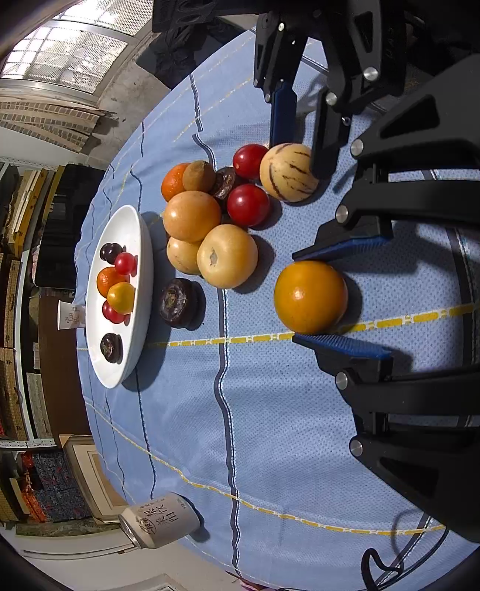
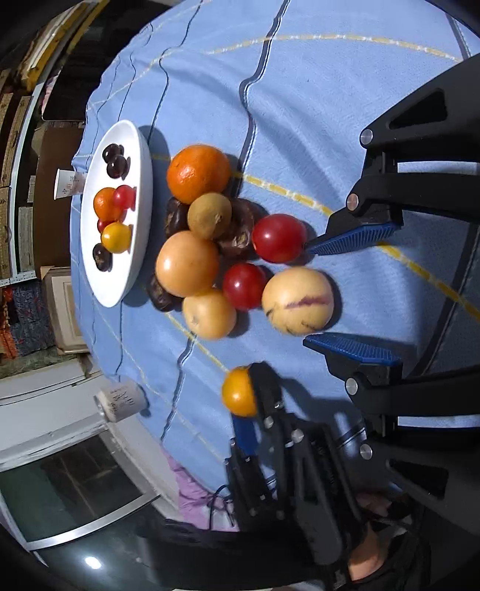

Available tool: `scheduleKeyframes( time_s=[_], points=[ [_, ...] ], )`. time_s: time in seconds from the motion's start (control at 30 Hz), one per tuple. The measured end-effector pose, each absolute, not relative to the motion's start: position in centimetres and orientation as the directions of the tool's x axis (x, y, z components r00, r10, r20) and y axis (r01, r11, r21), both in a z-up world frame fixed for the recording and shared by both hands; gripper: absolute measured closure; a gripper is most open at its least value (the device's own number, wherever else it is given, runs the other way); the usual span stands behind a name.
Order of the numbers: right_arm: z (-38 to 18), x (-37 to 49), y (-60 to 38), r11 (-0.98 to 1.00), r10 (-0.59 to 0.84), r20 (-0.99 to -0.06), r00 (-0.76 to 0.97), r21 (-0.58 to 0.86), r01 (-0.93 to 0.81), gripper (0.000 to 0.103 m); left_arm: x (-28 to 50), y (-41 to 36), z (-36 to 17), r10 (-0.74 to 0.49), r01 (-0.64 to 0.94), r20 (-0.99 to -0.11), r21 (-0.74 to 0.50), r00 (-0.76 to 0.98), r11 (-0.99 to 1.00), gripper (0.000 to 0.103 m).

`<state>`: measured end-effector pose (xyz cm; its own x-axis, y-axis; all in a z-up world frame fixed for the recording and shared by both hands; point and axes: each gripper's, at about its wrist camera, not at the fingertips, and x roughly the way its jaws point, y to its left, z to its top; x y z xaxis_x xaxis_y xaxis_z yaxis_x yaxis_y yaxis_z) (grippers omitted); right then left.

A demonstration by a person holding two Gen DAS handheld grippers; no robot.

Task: Organize fruits
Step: 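Grasp the striped pale pepino with the right gripper while the left holds its tomato, then lower the pepino and orange tomato onto the plate and open both grippers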

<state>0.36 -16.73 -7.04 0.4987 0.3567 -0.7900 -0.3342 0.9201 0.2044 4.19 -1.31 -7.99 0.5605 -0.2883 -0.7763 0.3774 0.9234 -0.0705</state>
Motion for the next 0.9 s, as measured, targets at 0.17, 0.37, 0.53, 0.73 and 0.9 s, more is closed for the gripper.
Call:
scheduleKeyframes(
  time_s=[0.17,0.37,0.53,0.73,0.9],
  points=[
    [-7.3,0.4,-15.5,0.922,0.332,-0.786,0.521,0.153,-0.356,0.064,4.2,-1.2,-8.0,-0.29,0.376,-0.776,-0.074,0.56,0.924,0.066],
    [-6.3,-0.7,-16.5,0.924,0.336,-0.756,0.562,0.149,-0.352,0.064,4.0,-1.0,-7.5,-0.289,0.37,-0.77,-0.074,0.569,0.926,0.066],
    [-3.9,-1.5,-19.0,0.934,0.326,-0.7,0.636,0.133,-0.332,0.064,4.3,-0.4,-5.7,-0.294,0.367,-0.758,-0.078,0.583,0.927,0.066],
    [-0.9,0.3,-22.4,0.961,0.263,-0.651,0.712,0.11,-0.253,0.064,7.5,-0.3,-2.0,-0.286,0.351,-0.715,-0.06,0.638,0.935,0.066],
    [1.2,4.9,-23.4,0.971,0.219,-0.62,0.754,0.061,-0.232,0.064,13.1,-2.0,-0.5,-0.28,0.349,-0.717,-0.054,0.639,0.935,0.066]
  ],
)
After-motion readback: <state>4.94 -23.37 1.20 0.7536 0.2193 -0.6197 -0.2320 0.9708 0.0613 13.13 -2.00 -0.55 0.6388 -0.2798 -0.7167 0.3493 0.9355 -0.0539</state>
